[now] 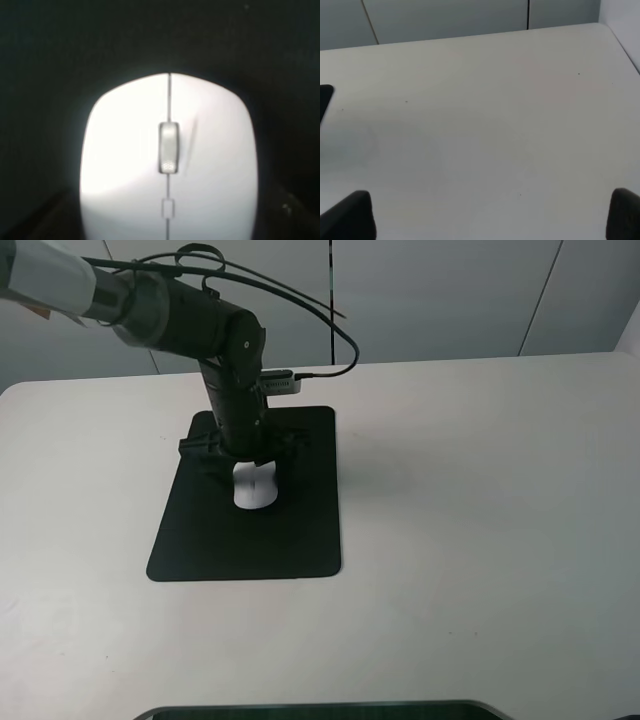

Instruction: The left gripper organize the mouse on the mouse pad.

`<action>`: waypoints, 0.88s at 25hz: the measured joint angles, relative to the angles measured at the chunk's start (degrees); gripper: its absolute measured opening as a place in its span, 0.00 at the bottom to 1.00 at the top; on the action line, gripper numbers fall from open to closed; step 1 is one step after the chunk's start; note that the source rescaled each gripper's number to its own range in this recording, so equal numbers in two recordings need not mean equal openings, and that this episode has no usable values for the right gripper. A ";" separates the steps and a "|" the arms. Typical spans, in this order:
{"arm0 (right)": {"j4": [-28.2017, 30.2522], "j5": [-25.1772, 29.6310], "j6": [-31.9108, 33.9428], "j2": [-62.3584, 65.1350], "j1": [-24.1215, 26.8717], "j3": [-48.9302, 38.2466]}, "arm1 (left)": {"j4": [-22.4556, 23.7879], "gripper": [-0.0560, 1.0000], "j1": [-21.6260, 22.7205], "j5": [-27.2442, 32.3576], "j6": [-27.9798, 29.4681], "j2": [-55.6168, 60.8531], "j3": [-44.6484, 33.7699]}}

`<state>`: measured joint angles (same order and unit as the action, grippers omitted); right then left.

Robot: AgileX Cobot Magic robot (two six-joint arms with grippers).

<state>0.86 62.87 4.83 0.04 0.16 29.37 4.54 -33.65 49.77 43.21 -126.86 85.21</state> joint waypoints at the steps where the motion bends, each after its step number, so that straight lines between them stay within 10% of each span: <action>1: 0.00 0.00 0.00 0.00 0.00 0.00 | 0.00 0.91 -0.03 0.00 -0.11 0.00 0.00; 22: 0.00 0.00 0.00 0.00 0.00 0.00 | 0.73 0.96 -0.03 4.78 -1.07 4.87 0.00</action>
<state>0.86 62.87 4.83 0.04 0.16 29.37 5.27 -33.69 54.55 42.14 -121.99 85.21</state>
